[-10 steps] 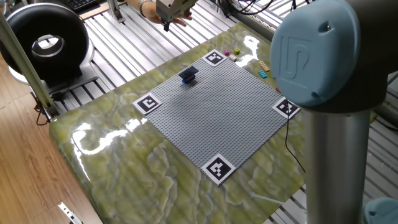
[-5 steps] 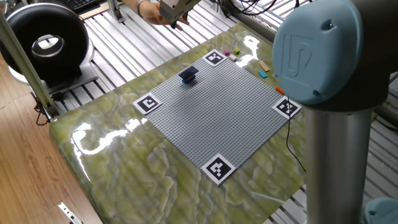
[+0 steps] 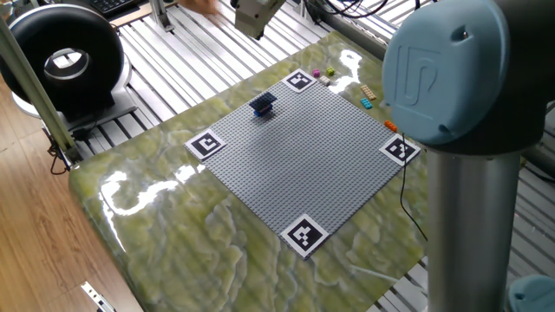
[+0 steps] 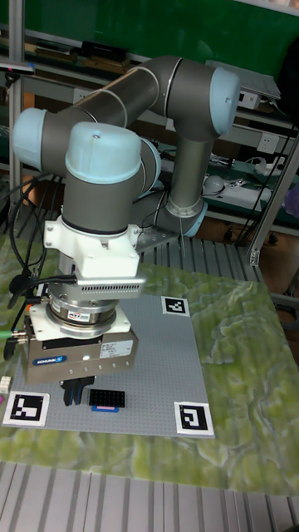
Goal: Stack small Lego blocks one on top of the other
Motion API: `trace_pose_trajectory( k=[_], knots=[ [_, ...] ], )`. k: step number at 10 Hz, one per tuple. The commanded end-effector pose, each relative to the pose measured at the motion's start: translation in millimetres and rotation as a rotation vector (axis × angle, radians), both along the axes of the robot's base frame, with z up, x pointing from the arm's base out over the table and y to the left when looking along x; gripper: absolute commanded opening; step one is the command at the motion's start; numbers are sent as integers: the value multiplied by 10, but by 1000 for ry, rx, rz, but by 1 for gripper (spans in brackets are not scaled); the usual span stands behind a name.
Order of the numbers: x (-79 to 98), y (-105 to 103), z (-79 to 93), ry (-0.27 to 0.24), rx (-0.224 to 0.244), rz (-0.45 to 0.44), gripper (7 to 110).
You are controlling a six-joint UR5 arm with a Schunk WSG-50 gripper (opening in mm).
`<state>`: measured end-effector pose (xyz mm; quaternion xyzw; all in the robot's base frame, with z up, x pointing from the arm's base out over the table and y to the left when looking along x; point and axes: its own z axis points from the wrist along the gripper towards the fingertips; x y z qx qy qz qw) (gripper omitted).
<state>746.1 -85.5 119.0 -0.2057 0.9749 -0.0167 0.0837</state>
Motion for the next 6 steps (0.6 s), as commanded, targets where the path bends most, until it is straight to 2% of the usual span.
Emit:
trace_pose_trajectory(
  k=[1, 3, 4, 5, 6],
  knots=[
    [-21, -90, -14, -1, -55, 103, 7],
    [5, -195, 15, -3, -109, 136, 7],
    [-88, -99, 3, 39, -74, 222, 7],
    [-287, 209, -16, 103, 48, 332, 7],
    [-332, 172, -24, 113, 42, 303, 7]
  ],
)
